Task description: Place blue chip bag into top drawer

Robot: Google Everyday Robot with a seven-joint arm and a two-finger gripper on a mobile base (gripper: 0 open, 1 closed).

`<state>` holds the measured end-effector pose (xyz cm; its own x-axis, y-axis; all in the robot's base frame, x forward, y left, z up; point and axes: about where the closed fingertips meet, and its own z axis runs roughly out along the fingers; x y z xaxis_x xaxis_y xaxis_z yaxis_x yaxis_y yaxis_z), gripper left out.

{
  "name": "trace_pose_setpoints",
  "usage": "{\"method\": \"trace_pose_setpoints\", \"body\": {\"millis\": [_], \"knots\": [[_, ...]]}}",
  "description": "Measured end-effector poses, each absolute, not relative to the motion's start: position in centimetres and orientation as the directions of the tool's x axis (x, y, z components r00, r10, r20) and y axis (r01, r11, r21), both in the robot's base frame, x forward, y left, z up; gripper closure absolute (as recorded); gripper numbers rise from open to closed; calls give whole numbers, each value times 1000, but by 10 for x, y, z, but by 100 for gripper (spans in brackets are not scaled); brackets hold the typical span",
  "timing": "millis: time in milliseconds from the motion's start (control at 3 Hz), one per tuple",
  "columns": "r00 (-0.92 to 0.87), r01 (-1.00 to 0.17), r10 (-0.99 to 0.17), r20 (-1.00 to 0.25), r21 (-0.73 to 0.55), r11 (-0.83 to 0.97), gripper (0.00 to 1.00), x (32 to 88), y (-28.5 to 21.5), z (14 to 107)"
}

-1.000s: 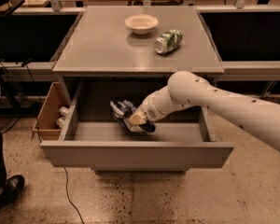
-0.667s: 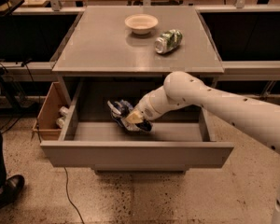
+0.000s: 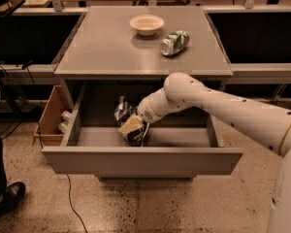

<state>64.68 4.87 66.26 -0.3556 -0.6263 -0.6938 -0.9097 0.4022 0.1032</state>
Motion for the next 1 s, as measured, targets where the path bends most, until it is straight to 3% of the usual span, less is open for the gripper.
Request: {"method": "trace_pose_setpoints", "body": {"millis": [1000], "knots": [[-456,-873,-592,-664,204,443,0,614,36,703]]}}
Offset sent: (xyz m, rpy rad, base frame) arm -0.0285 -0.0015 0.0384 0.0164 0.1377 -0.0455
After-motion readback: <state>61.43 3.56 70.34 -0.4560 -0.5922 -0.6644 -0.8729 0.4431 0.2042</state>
